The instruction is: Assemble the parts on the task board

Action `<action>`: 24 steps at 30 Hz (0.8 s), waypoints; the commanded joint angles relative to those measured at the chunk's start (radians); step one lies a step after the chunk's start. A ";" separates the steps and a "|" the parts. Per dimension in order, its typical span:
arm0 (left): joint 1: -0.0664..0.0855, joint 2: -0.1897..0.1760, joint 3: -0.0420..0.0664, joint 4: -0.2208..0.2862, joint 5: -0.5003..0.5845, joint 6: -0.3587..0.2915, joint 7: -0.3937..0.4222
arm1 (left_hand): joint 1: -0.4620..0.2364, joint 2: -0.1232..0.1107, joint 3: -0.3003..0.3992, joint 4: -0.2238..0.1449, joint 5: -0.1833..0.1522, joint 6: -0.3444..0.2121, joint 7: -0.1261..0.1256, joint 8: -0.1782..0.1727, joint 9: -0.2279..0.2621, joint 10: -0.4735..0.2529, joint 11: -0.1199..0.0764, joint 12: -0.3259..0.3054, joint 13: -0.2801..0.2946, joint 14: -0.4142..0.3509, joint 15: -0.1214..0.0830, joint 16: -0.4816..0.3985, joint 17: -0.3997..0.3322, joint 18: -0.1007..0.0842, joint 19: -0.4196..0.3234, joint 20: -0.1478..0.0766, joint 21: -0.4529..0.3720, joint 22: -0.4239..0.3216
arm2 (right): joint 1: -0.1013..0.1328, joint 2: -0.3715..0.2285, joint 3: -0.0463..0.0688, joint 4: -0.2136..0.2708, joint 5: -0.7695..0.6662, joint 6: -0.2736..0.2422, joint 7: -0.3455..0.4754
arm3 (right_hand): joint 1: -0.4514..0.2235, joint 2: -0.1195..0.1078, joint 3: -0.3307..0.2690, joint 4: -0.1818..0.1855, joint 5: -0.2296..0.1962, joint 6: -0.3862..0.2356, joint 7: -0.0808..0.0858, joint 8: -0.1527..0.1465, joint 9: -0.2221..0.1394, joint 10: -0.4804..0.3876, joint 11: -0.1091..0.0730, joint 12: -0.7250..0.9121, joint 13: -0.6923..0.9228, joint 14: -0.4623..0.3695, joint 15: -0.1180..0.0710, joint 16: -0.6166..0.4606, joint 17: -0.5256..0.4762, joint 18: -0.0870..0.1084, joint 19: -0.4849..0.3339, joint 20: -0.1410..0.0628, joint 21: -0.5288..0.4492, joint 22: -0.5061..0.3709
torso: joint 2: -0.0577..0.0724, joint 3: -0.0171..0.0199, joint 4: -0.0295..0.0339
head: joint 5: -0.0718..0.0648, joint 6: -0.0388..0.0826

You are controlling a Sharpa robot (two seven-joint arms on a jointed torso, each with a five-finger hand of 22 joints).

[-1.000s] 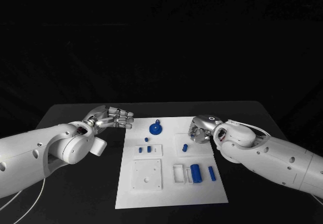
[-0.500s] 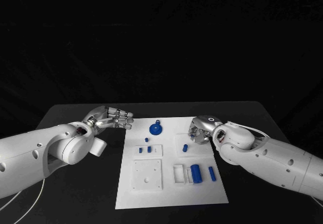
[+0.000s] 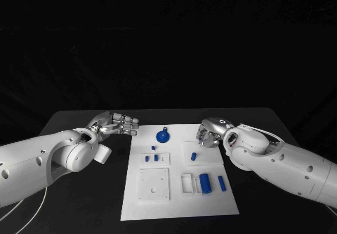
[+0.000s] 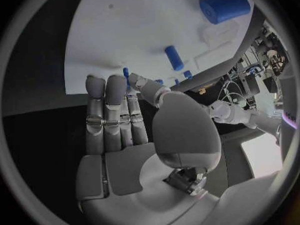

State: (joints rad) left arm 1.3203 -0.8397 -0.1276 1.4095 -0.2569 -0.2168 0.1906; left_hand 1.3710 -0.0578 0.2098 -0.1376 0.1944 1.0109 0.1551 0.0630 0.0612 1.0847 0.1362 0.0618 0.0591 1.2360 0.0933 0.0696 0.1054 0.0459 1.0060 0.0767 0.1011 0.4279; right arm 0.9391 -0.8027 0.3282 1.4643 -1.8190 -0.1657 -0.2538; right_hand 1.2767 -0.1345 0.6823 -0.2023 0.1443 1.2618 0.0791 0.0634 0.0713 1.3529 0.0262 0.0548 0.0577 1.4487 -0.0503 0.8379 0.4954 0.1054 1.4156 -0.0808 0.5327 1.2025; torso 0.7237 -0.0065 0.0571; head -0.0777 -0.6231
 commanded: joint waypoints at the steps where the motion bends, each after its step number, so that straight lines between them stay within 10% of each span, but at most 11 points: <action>1: 0.001 0.003 0.001 -0.001 -0.002 0.011 0.006 | 0.001 0.010 -0.005 -0.002 -0.002 -0.004 -0.001 0.002 0.001 -0.006 0.001 -0.003 0.000 0.005 -0.002 -0.002 0.002 0.004 0.005 -0.003 0.005 0.001 | 0.005 -0.005 0.014 0.029 0.076 0.042 -0.004 | 0.004 -0.003 -0.008 0.000 0.006 0.008 0.001 0.000 0.001 0.008 0.000 0.005 0.004 -0.002 -0.009 0.002 0.001 0.009 0.011 0.000 -0.011 0.014 | 0.000 -0.0011 -0.0004 | -0.001 0.001; 13: 0.001 0.008 0.001 -0.007 0.000 0.011 0.008 | 0.001 0.010 -0.005 -0.002 -0.002 -0.004 -0.001 0.002 0.001 -0.006 0.001 -0.003 0.000 0.005 -0.002 -0.002 0.002 0.004 0.005 -0.003 0.005 0.001 | 0.008 0.001 0.035 0.114 0.154 0.025 0.020 | 0.003 0.003 -0.020 -0.004 0.020 0.006 0.001 0.000 0.001 0.007 0.000 0.005 0.004 -0.003 -0.013 0.000 0.002 0.011 0.029 -0.003 -0.040 0.055 | 0.001 -0.0017 0.0024 | 0.012 0.007; 24: 0.001 0.020 0.001 -0.017 0.006 -0.010 0.027 | 0.000 0.012 -0.007 -0.001 -0.002 -0.005 -0.001 0.002 0.002 -0.005 0.001 -0.003 0.000 0.005 -0.002 -0.003 0.003 0.003 0.002 -0.004 0.008 0.003 | -0.017 0.030 0.031 0.184 0.202 -0.046 0.086 | 0.002 0.008 -0.028 -0.008 0.036 0.005 0.001 0.000 0.001 0.006 0.000 0.005 0.004 -0.004 -0.014 0.003 0.007 0.012 0.042 -0.004 -0.051 0.084 | 0.000 -0.0047 0.0019 | 0.065 -0.003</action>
State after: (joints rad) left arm 1.3203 -0.8234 -0.1277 1.3924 -0.2561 -0.2193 0.1945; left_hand 1.3710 -0.0578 0.2098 -0.1376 0.1944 1.0109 0.1550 0.0630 0.0611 1.0847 0.1362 0.0618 0.0591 1.2363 0.0930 0.0696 0.1070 0.0459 1.0060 0.0767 0.1060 0.4296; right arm 0.9256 -0.7755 0.3605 1.6415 -1.6428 -0.1778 -0.2108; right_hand 1.2733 -0.1380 0.6607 -0.2098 0.1755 1.2616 0.0792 0.0634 0.0716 1.3510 0.0244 0.0578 0.0605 1.4430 -0.0560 0.8379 0.5009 0.1003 1.4509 -0.0873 0.4835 1.2868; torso 0.7242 -0.0107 0.0590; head -0.0267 -0.6211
